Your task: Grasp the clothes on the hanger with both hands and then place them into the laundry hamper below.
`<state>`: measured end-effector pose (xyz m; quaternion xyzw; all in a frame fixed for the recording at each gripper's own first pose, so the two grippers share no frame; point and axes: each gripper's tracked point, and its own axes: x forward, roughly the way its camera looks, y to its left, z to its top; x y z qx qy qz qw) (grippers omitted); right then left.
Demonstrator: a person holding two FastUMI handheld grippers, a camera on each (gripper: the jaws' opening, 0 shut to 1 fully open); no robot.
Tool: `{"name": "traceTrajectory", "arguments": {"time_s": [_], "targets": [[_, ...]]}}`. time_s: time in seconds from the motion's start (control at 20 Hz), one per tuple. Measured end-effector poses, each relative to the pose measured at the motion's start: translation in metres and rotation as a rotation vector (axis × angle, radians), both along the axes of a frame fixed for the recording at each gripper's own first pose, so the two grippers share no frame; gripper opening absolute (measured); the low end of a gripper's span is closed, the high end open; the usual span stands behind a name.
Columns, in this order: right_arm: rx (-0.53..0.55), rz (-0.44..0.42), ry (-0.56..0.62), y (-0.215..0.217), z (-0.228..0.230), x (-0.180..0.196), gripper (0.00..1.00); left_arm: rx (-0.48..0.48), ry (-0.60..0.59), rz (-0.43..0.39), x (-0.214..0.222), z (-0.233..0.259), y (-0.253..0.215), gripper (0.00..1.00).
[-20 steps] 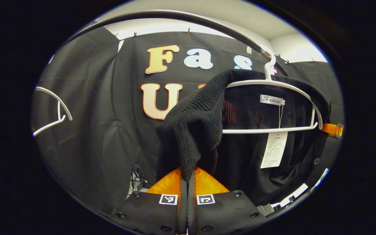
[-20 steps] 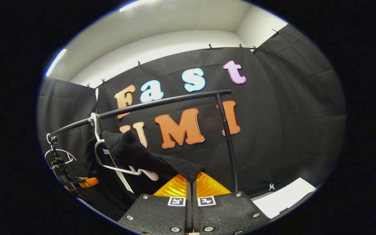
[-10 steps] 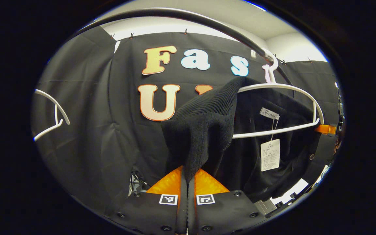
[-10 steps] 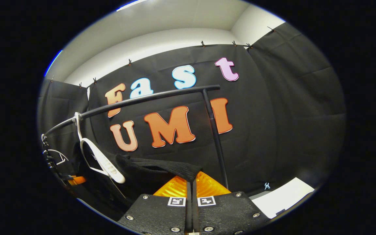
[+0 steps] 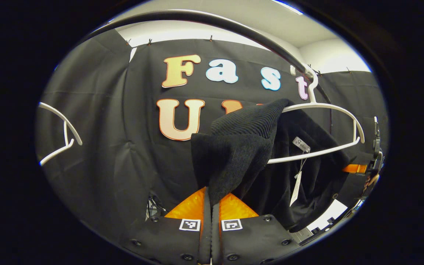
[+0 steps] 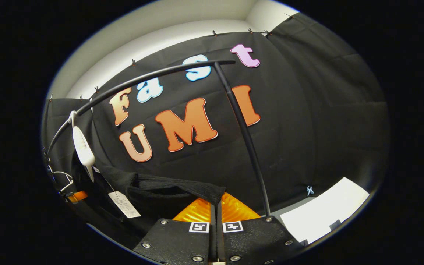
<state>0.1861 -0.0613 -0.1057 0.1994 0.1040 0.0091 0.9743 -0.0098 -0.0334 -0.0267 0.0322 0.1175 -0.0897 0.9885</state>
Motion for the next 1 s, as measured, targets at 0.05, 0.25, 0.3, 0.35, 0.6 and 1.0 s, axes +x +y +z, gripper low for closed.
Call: {"name": "traceTrajectory", "arguments": {"time_s": [0.05,0.25,0.3,0.35,0.6,1.0], "targets": [[0.013,0.003,0.014,0.006,-0.009,0.0,0.0,0.01,-0.005,0.03,0.002,0.0,0.007,0.07],[0.046,0.024,0.065,0.034,-0.041,-0.004,0.0,0.002,-0.033,0.12,0.006,0.007,0.02,0.07],[0.05,0.029,0.075,0.042,-0.046,-0.004,0.0,0.018,-0.045,0.13,0.009,0.009,0.024,0.07],[0.054,0.036,0.083,0.049,-0.051,-0.004,0.0,0.037,-0.059,0.14,0.01,0.012,0.031,0.07],[0.058,0.069,0.112,0.085,-0.067,-0.006,0.0,0.058,-0.085,0.211,0.009,0.02,0.059,0.07],[0.071,0.126,0.141,0.136,-0.081,-0.009,0.0,0.048,-0.066,0.249,0.004,0.012,0.07,0.07]]}}
